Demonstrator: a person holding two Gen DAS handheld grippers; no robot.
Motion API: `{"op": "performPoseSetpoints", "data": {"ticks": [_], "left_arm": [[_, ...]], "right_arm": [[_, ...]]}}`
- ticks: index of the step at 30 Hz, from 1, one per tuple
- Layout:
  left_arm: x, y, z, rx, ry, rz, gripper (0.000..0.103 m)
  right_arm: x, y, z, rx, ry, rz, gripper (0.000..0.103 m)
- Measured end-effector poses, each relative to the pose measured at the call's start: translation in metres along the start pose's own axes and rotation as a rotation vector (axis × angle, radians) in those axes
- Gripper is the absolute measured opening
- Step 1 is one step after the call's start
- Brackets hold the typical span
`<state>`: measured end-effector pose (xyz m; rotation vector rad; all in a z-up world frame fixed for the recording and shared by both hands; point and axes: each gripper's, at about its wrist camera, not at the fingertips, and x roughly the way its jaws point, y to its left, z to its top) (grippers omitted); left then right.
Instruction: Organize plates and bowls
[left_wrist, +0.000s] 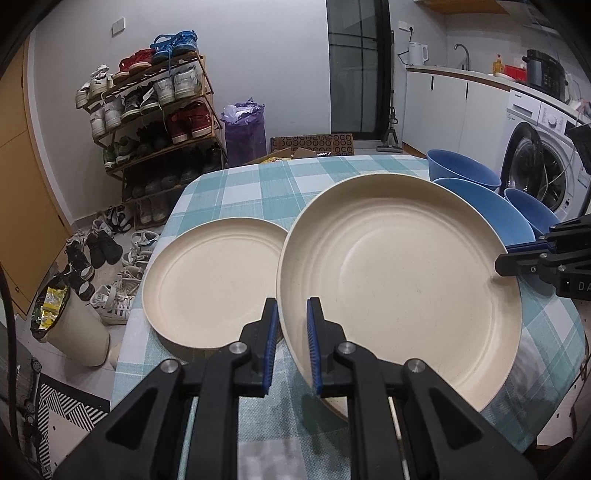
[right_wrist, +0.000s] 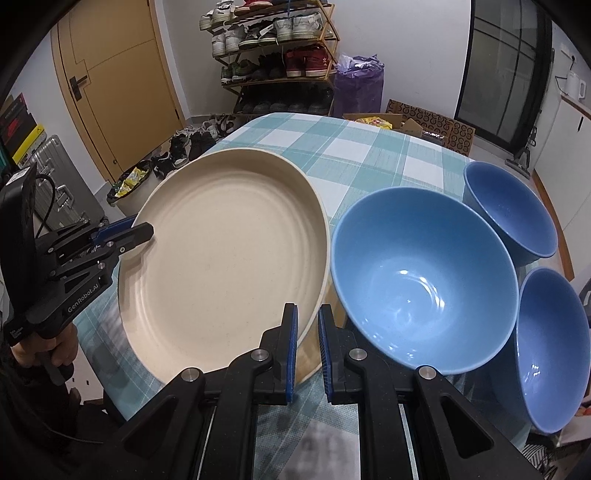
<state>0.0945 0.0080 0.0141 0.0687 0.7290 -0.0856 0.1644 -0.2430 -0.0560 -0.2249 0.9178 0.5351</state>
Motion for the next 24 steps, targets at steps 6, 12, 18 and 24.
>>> {"op": "performPoseSetpoints", "data": {"ticks": [6, 12, 18, 24], "left_arm": [[0.006, -0.001, -0.006, 0.011, 0.015, 0.01, 0.013], [0.012, -0.002, -0.008, 0.015, 0.026, 0.0, 0.013], [0.017, -0.002, -0.01, 0.016, 0.039, 0.001, 0.013], [0.026, -0.001, -0.012, 0.006, 0.052, 0.004, 0.013]], "right_arm": [[0.004, 0.002, -0.006, 0.01, 0.01, 0.001, 0.011], [0.011, 0.003, -0.012, 0.022, 0.031, -0.009, 0.011], [0.017, 0.002, -0.018, 0.027, 0.047, -0.007, 0.012], [0.027, 0.002, -0.017, 0.028, 0.071, -0.012, 0.012]]}}
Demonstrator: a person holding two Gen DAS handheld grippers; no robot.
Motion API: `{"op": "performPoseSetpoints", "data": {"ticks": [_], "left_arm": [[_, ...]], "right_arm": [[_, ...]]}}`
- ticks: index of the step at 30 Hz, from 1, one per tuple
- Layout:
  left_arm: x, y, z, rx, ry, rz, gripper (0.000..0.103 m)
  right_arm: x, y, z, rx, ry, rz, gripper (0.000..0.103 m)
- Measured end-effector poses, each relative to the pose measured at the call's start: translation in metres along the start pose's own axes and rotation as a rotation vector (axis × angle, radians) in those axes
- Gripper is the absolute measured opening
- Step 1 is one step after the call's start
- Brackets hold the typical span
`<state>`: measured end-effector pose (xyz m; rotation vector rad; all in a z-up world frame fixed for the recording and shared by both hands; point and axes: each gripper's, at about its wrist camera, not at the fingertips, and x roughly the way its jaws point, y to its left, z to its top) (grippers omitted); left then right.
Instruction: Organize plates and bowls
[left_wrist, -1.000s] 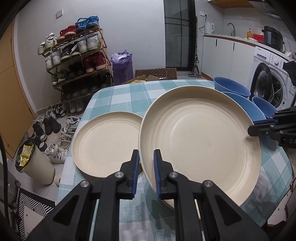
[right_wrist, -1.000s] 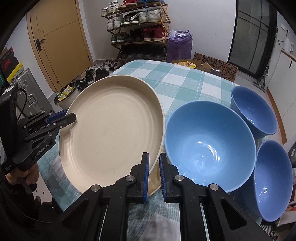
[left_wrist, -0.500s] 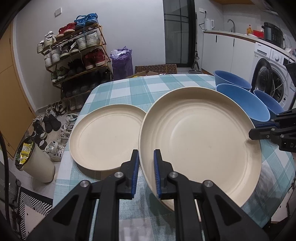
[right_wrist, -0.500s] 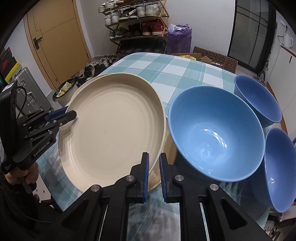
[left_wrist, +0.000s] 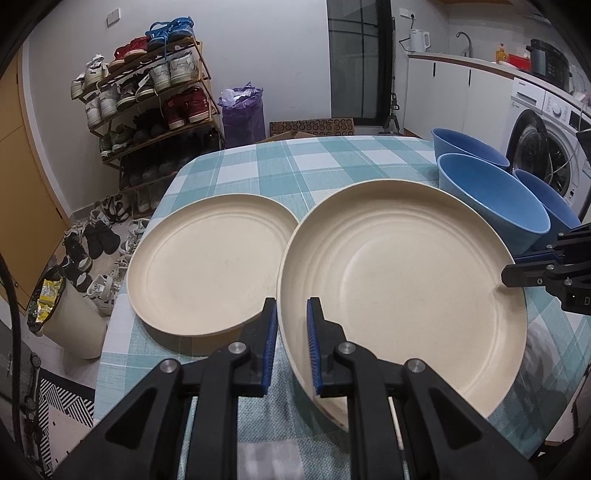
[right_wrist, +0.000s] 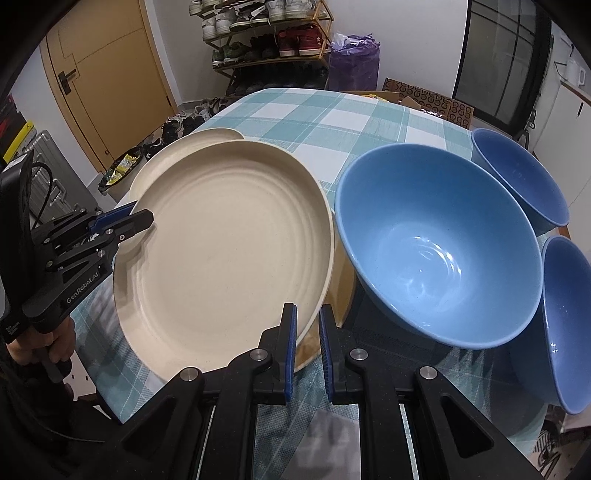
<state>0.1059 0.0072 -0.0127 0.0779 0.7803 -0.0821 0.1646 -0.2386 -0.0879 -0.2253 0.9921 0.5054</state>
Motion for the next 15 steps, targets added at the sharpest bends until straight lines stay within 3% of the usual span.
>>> {"op": "performPoseSetpoints", "data": {"ticks": [15], "left_arm": [[0.012, -0.003, -0.003, -0.012, 0.003, -0.006, 0.013]], "right_arm": [[0.01, 0.0, 0.001, -0.026, 0.014, -0.057, 0.013]]}}
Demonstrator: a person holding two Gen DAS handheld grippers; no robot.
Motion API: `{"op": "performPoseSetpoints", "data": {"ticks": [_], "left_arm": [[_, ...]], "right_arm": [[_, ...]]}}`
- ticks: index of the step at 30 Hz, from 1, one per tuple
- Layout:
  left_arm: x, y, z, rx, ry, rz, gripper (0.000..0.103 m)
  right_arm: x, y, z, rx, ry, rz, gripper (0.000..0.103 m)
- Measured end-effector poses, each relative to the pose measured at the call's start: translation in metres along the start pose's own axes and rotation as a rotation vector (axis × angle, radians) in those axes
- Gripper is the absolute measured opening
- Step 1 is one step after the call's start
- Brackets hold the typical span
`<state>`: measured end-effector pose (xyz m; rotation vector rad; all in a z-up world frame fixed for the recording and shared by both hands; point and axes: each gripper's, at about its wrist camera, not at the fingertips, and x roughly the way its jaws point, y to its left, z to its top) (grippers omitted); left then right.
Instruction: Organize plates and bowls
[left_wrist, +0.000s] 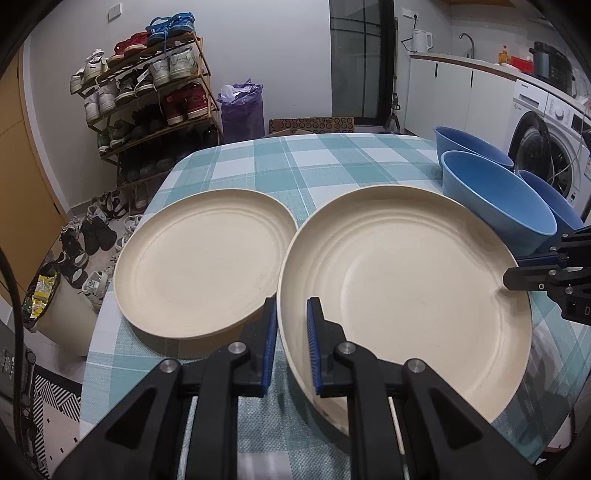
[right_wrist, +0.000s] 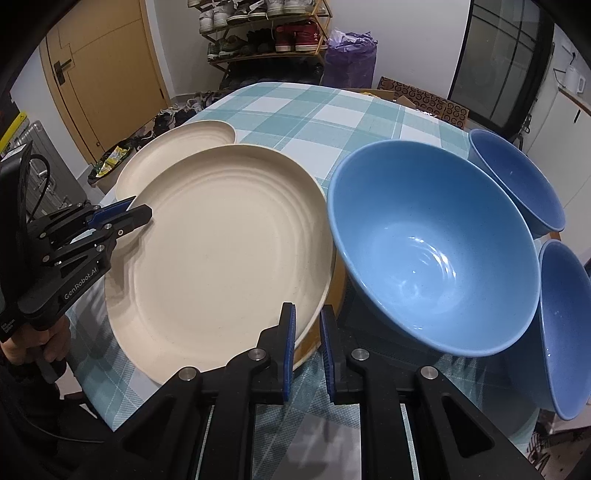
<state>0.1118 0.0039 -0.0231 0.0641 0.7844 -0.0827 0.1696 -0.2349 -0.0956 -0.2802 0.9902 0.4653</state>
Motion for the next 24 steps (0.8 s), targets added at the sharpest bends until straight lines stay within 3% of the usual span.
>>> {"op": "performPoseSetpoints", "data": {"ticks": [24], "left_arm": [[0.011, -0.011, -0.006, 0.057, 0.004, 0.032, 0.013]], "right_arm": [[0.017, 0.008, -0.007, -0.068, 0.04, -0.092, 0.017]]}}
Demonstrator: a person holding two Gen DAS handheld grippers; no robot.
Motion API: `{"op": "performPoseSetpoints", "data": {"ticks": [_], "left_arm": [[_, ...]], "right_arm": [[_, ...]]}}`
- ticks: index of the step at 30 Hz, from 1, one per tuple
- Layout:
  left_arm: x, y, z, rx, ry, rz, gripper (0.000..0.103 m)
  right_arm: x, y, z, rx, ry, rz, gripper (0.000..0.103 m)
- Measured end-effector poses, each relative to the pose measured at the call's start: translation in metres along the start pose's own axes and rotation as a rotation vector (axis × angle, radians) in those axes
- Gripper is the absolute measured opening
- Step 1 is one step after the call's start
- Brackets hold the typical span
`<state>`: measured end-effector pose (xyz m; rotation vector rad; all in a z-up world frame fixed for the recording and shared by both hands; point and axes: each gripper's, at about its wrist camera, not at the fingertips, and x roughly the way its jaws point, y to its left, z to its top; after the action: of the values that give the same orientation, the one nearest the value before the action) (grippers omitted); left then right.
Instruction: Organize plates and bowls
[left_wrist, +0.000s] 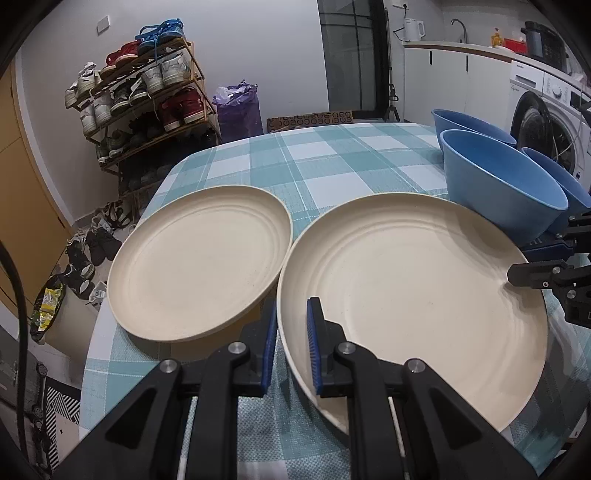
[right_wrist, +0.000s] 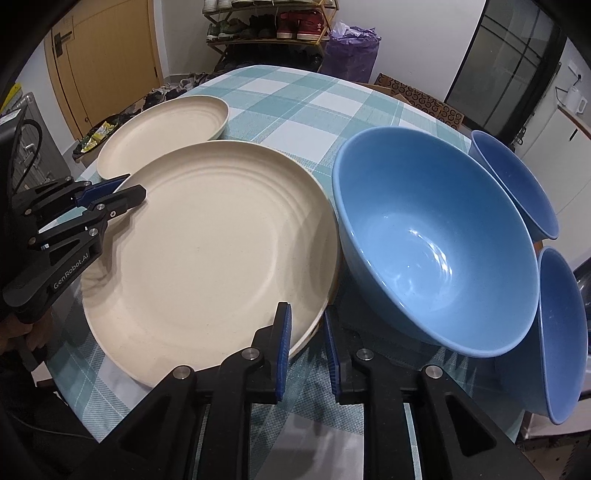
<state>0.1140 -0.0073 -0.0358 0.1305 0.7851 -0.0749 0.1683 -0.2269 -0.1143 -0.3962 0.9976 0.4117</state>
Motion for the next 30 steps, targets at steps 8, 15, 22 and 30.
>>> {"op": "performPoseSetpoints", "data": {"ticks": [8, 15, 22, 30], "left_arm": [[0.006, -0.001, -0.002, 0.004, 0.021, -0.015, 0.014], [0.005, 0.001, -0.001, -0.002, 0.026, -0.031, 0.017], [-0.01, 0.003, 0.003, -0.001, -0.005, -0.052, 0.048], [-0.039, 0.011, 0.01, -0.003, -0.066, -0.031, 0.06]], "right_arm": [[0.003, 0.002, 0.0, -0.004, -0.003, -0.024, 0.017], [0.001, -0.001, -0.001, 0.002, -0.014, -0.009, 0.022], [-0.018, 0.009, 0.003, -0.02, -0.064, 0.067, 0.047], [-0.042, 0.024, 0.014, -0.051, -0.133, 0.083, 0.074]]}}
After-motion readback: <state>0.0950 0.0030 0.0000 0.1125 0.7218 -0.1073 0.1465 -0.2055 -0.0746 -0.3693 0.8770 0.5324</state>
